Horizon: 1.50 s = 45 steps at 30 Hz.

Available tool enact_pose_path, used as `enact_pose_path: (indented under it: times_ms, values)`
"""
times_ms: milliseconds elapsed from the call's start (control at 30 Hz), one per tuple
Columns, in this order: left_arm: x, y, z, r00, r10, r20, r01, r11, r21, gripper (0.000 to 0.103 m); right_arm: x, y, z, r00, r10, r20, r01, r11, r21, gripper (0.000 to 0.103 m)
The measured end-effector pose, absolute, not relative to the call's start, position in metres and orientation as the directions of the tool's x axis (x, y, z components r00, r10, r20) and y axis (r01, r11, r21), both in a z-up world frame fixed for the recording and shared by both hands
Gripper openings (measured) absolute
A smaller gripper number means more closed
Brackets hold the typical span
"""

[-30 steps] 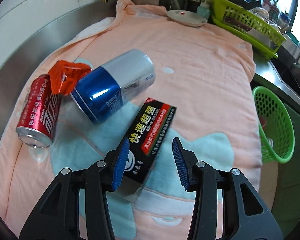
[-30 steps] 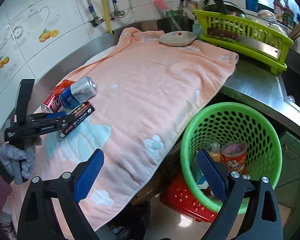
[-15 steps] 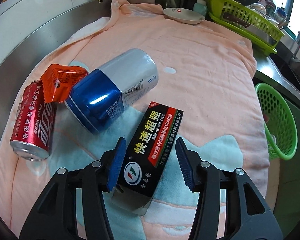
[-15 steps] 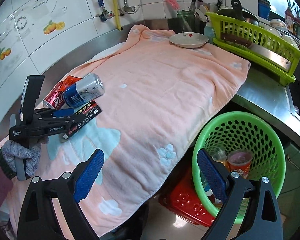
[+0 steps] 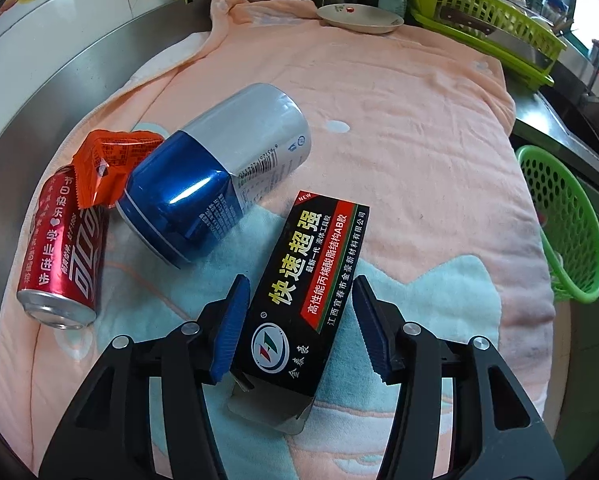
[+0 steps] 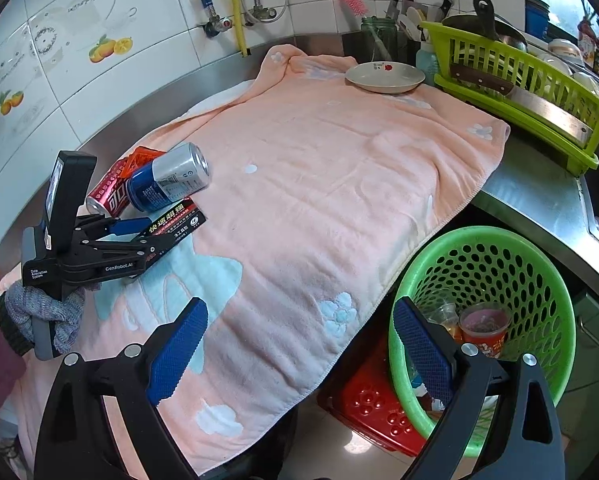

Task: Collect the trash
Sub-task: 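Grasp the black glue box on the towel with the left gripper, then grasp the orange snack bag with foil using the right gripper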

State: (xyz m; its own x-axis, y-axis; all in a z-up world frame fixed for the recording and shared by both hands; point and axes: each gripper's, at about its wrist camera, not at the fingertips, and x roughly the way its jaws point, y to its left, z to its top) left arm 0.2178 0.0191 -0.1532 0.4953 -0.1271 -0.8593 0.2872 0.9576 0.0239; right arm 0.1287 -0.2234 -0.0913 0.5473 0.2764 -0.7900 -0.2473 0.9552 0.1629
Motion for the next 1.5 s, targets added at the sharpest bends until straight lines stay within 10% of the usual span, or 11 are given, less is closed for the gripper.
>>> enact_pose_path:
  times_ms: [1500]
  values:
    - [0.085, 0.161, -0.111, 0.610, -0.028, -0.792, -0.118, 0.985, -0.126, 0.048, 0.267, 0.037, -0.098, 0.319, 0.333, -0.887, -0.899, 0.402, -0.172, 0.091]
